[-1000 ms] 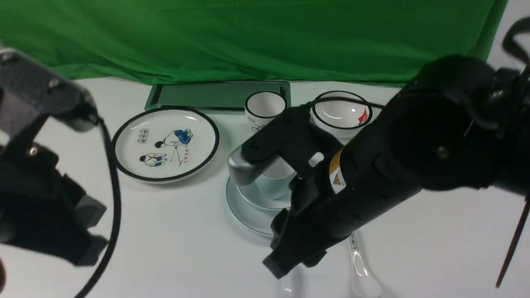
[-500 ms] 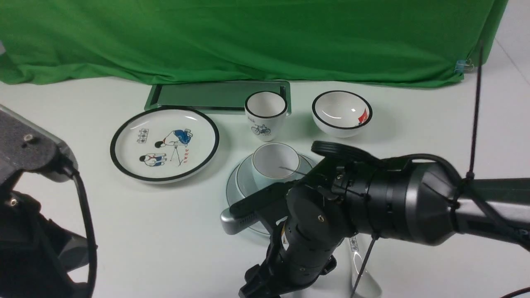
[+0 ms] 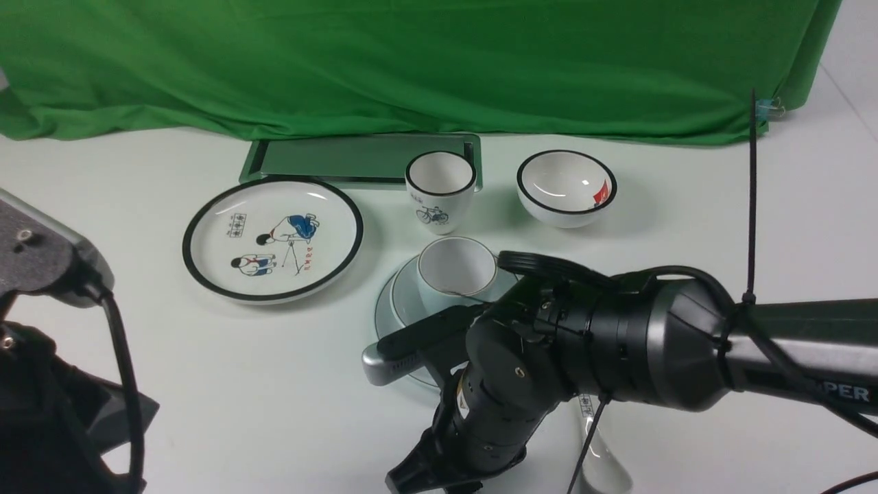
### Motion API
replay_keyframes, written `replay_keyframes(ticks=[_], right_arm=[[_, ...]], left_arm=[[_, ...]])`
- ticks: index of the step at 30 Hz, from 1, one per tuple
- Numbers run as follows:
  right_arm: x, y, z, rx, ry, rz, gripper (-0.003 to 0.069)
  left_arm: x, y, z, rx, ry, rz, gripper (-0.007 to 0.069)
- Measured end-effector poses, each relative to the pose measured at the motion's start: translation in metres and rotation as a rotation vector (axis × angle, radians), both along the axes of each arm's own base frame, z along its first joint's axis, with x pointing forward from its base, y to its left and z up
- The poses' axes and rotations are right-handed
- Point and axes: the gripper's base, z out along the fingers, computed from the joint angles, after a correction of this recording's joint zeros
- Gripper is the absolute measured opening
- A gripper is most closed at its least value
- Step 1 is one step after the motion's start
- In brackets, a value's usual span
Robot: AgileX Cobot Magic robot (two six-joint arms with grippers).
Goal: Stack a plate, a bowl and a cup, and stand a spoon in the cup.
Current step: Use the right arm to grab a blue soup spoon, then use the right arm to put the blue soup spoon into the blue teacup in the middle
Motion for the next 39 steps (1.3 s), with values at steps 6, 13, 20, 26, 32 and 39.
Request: replay_keyframes(ticks=[6, 13, 20, 26, 32, 39], right_arm=[[-0.002, -0.002, 0.012, -0.062, 0.028, 0.087, 0.0168], [0.011, -0.006, 0.105, 0.028, -0.307, 0.21, 0.0168], [0.043, -0.036, 0.168, 0.16, -0.684, 0.111, 0.0168], [0.079, -0.027, 0.156, 0.456, -0.908, 0.123, 0.0168], [0.097, -0.018, 0.12, 0.454, -0.914, 0.174, 0.0168], [0.113, -0.018, 0.093, 0.434, -0.898, 0.178, 0.0168]], left_arm=[[0.0, 0.0, 0.0, 0.002, -0.003, 0.0, -0.0036], [0.001, 0.0, 0.001, 0.003, -0.019, 0.002, -0.0036], [0.005, -0.001, 0.004, -0.01, -0.074, 0.003, -0.0036], [0.008, -0.002, 0.007, -0.031, -0.119, 0.003, -0.0034], [0.008, -0.002, 0.008, -0.03, -0.122, 0.001, -0.0031], [0.008, -0.002, 0.008, -0.023, -0.124, 0.0, -0.0031]])
